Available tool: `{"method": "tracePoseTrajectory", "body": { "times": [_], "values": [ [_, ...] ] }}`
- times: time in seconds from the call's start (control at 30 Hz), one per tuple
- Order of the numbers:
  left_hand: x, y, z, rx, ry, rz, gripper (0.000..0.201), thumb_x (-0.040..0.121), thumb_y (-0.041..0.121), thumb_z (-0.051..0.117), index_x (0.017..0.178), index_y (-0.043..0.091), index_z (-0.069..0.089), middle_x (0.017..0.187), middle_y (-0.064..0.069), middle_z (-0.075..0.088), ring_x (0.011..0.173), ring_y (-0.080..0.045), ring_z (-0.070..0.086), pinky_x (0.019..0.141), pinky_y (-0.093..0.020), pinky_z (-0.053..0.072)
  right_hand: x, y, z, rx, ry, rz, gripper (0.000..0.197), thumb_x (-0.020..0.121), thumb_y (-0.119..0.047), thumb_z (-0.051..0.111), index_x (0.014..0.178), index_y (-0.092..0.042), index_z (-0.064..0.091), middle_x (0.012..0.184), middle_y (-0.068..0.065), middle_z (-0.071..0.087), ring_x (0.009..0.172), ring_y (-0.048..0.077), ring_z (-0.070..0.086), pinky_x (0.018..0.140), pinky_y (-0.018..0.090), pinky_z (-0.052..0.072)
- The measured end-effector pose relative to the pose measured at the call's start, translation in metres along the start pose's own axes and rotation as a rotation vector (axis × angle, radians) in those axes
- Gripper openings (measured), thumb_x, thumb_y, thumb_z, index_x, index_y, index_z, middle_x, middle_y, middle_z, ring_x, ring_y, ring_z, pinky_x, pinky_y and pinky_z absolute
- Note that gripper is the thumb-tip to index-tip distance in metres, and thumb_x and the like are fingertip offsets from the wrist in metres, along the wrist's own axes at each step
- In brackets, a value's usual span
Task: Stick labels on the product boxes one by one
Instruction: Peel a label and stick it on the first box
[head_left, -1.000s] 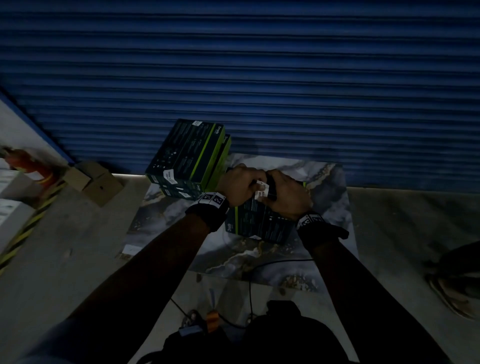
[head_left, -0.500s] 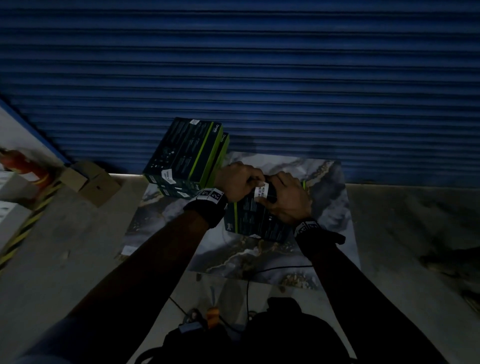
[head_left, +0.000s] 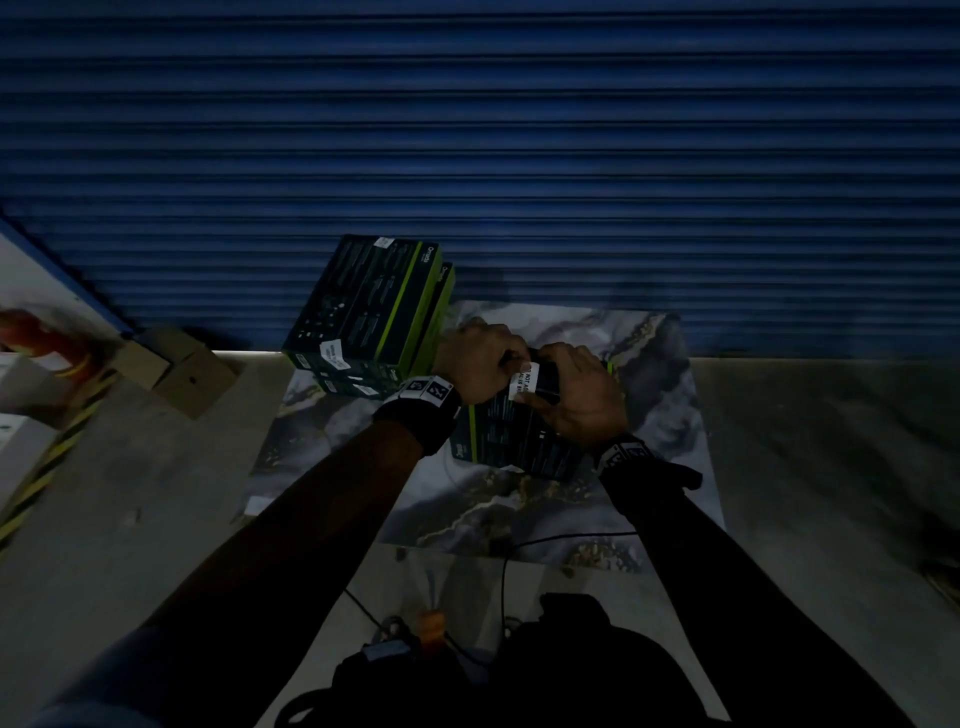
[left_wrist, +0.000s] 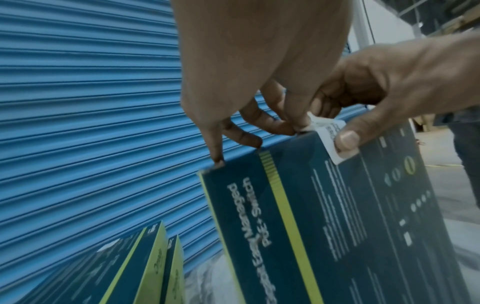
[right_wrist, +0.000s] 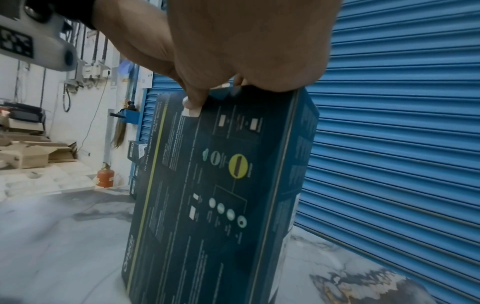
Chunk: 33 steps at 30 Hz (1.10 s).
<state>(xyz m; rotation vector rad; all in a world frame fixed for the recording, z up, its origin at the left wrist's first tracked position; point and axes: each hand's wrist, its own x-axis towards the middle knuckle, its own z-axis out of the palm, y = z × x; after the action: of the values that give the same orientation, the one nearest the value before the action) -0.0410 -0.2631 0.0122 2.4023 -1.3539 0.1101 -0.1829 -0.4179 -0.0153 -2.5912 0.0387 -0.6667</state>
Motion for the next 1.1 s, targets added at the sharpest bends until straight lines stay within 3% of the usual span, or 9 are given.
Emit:
{"method": "tracePoseTrajectory", "body": {
  "times": [0.2, 0.3, 0.47, 0.57, 0.73, 0.87, 0.97, 1.1],
  "values": [
    [0.006, -0.006, -0.001, -0.045, -0.078, -0.04, 0.016, 0.094, 0.041, 0.062, 0.107, 0.042, 0.072, 0.098, 0.009, 0.075, 0.097, -0.022, 0.065, 0.075, -0.038, 0.057, 0.003, -0.001, -0.003, 0.03, -0.026, 0.065, 0.05, 0.088, -0.053, 0.071, 0.122, -0.019, 0.057, 0.112, -0.001, 0.064, 0.102, 0.017, 0.052, 0.081, 0.027, 0.038],
    [0.006, -0.005, -0.004, -0.122, -0.064, -0.042, 0.033, 0.091, 0.048, 0.069, 0.122, 0.048, 0.056, 0.092, 0.014, 0.075, 0.088, -0.014, 0.067, 0.069, -0.034, 0.058, 0.004, -0.001, -0.002, 0.025, -0.001, 0.096, 0.042, 0.091, -0.049, 0.07, 0.118, -0.02, 0.058, 0.109, -0.003, 0.065, 0.102, 0.013, 0.051, 0.079, 0.021, 0.033],
    [0.004, -0.003, -0.002, -0.102, -0.004, -0.04, 0.027, 0.092, 0.047, 0.067, 0.116, 0.043, 0.056, 0.09, 0.015, 0.072, 0.088, -0.015, 0.063, 0.065, -0.036, 0.057, 0.011, 0.003, 0.002, 0.095, 0.031, 0.108, 0.032, 0.091, -0.04, 0.073, 0.11, -0.019, 0.06, 0.103, -0.005, 0.065, 0.096, 0.009, 0.052, 0.078, 0.023, 0.04],
    [0.002, -0.004, 0.001, -0.12, 0.069, -0.065, 0.025, 0.089, 0.049, 0.067, 0.111, 0.038, 0.06, 0.093, 0.013, 0.067, 0.087, -0.019, 0.062, 0.065, -0.037, 0.056, 0.016, 0.009, 0.002, 0.159, 0.031, 0.103, 0.025, 0.093, -0.033, 0.073, 0.108, -0.017, 0.06, 0.101, -0.003, 0.067, 0.095, 0.013, 0.059, 0.081, 0.03, 0.049],
    [-0.003, -0.013, 0.008, -0.137, 0.082, -0.049, 0.031, 0.092, 0.054, 0.061, 0.107, 0.029, 0.068, 0.106, 0.003, 0.064, 0.099, -0.03, 0.061, 0.078, -0.044, 0.055, 0.018, 0.013, 0.005, 0.2, 0.036, 0.168, 0.018, 0.093, -0.023, 0.071, 0.107, -0.017, 0.061, 0.099, 0.0, 0.067, 0.094, 0.015, 0.063, 0.083, 0.038, 0.054],
    [-0.009, -0.022, 0.014, -0.163, 0.06, 0.0, 0.056, 0.084, 0.071, 0.063, 0.116, 0.026, 0.068, 0.114, 0.001, 0.063, 0.108, -0.024, 0.06, 0.095, -0.041, 0.05, 0.017, 0.01, 0.004, 0.211, 0.05, 0.158, 0.019, 0.094, -0.027, 0.07, 0.107, -0.017, 0.06, 0.099, -0.001, 0.067, 0.094, 0.016, 0.062, 0.083, 0.036, 0.054],
    [-0.009, -0.022, 0.014, -0.208, 0.007, -0.007, 0.074, 0.078, 0.08, 0.06, 0.124, 0.023, 0.067, 0.117, -0.004, 0.067, 0.109, -0.025, 0.062, 0.094, -0.041, 0.052, 0.013, 0.01, 0.002, 0.223, 0.009, 0.167, 0.03, 0.091, -0.037, 0.073, 0.111, -0.021, 0.058, 0.103, -0.005, 0.065, 0.099, 0.016, 0.06, 0.086, 0.027, 0.049],
    [-0.004, -0.022, 0.011, -0.201, -0.029, -0.024, 0.075, 0.075, 0.083, 0.057, 0.122, 0.025, 0.068, 0.116, -0.003, 0.068, 0.107, -0.024, 0.064, 0.091, -0.04, 0.053, 0.015, 0.011, 0.002, 0.172, -0.012, 0.153, 0.031, 0.089, -0.026, 0.075, 0.115, -0.018, 0.06, 0.109, -0.003, 0.061, 0.101, 0.019, 0.055, 0.086, 0.031, 0.046]
  ]
}}
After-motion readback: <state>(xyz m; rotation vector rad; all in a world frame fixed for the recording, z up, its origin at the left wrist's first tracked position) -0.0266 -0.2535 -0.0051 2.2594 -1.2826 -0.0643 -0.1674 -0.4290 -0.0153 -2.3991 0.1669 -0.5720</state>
